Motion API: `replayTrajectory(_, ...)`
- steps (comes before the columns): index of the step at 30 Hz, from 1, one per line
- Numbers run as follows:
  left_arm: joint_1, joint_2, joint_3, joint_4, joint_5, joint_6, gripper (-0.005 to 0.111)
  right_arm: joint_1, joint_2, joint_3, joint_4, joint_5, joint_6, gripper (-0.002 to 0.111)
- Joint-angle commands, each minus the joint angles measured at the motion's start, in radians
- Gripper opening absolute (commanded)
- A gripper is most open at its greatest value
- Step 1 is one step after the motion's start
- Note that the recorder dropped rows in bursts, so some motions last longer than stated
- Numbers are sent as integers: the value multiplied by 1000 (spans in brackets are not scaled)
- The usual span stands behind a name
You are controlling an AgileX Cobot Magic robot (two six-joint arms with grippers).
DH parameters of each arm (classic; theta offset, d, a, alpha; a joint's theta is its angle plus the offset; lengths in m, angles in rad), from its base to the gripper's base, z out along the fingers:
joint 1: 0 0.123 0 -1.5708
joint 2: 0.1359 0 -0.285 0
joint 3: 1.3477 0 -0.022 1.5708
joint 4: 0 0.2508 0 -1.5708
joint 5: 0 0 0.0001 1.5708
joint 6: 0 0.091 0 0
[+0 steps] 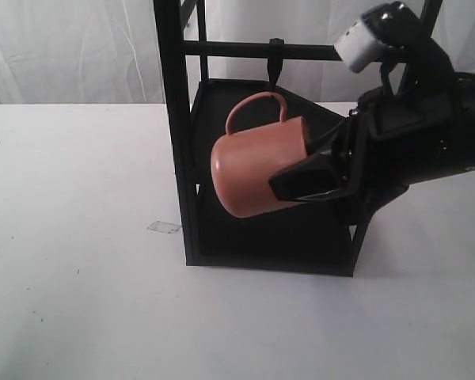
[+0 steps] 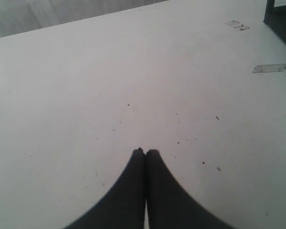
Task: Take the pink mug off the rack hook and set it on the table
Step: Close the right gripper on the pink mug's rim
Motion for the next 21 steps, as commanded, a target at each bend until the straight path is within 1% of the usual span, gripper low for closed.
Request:
replayTrajectory(1,0,-4,4,0,-4,-2,0,1,0,2,27,41,-53,45)
replayTrajectory(12,0,-4,4,0,-4,-2,0,1,29,2,66,15,-53,44)
replayTrajectory(15,0,-4,4,0,-4,-2,0,1,41,2,98,22,-70,41)
replayTrajectory(21,0,-4,4,0,-4,-2,0,1,43,2,90,15,-74,29)
